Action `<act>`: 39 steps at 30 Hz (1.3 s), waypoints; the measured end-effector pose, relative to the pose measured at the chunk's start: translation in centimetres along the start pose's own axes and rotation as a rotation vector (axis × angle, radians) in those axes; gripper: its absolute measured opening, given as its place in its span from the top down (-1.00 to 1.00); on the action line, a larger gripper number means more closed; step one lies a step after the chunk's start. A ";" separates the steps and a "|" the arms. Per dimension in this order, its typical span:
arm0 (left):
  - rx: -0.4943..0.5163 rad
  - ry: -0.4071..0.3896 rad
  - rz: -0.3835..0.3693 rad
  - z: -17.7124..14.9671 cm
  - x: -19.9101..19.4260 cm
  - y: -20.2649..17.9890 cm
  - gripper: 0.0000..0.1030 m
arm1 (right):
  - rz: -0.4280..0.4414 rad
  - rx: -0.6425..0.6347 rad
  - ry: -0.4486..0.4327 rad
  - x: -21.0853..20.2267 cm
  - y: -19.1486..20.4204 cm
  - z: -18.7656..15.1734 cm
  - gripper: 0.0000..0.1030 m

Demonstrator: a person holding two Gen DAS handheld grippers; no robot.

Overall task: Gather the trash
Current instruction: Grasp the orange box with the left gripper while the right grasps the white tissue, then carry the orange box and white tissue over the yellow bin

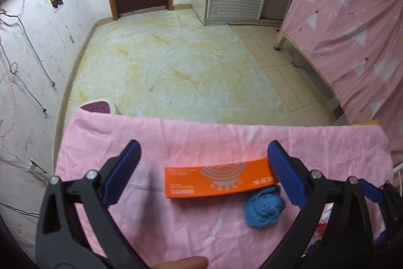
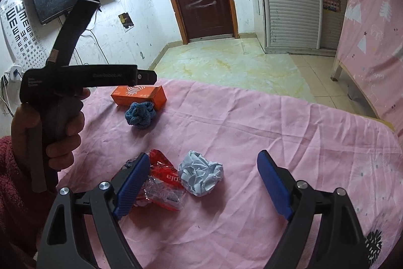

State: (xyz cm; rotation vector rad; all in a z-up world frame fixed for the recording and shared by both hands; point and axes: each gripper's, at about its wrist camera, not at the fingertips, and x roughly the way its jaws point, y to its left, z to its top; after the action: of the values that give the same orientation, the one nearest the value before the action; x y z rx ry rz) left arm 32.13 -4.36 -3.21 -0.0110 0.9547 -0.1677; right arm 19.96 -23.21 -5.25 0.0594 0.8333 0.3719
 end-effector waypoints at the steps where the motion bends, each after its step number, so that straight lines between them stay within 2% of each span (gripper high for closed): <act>1: 0.006 0.002 0.000 0.0 0.0 -0.1 -0.87 | 0.001 0.003 0.002 0.0 0.0 0.0 -0.56; 10: 0.061 0.023 0.021 -0.6 0.7 -1.6 -0.87 | -0.001 0.018 0.016 0.0 -0.6 0.0 -0.56; 19: 0.055 0.055 -0.033 -0.9 1.3 -1.9 -0.87 | -0.017 0.001 0.042 0.9 0.0 0.7 -0.56; 22: 0.029 0.075 -0.081 -0.9 1.5 -1.6 -0.66 | -0.022 -0.002 0.049 1.1 0.2 0.8 -0.54; 24: 0.013 0.075 -0.094 -0.9 1.4 -1.5 -0.53 | -0.017 -0.002 0.054 1.2 0.4 0.9 -0.29; 25: 0.005 0.075 -0.104 -0.9 1.4 -1.4 -0.52 | -0.015 -0.002 0.057 1.2 0.4 0.9 -0.20; 27: -0.014 0.069 -0.106 -1.0 1.3 -1.1 -0.52 | -0.014 -0.007 0.059 1.3 0.6 0.9 0.13; 29: -0.039 0.066 -0.120 -1.2 1.3 -0.7 -0.48 | -0.012 -0.010 0.059 1.4 0.8 0.8 0.30; 30: -0.051 0.064 -0.128 -1.2 1.3 -0.6 -0.40 | -0.010 -0.013 0.060 1.5 0.9 0.7 0.36; 37: -0.075 0.020 -0.140 -1.1 0.3 -0.4 -0.15 | -0.011 -0.041 0.056 1.5 1.5 0.3 0.48; 39: -0.075 -0.001 -0.143 -1.1 -0.3 -0.5 0.02 | -0.017 -0.046 0.047 1.4 1.6 0.2 0.49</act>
State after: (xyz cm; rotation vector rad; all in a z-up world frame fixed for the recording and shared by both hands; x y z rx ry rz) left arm 30.95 -4.70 -3.55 -0.1485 0.9591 -0.2634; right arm 20.46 -21.19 -5.78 0.0011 0.8707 0.3773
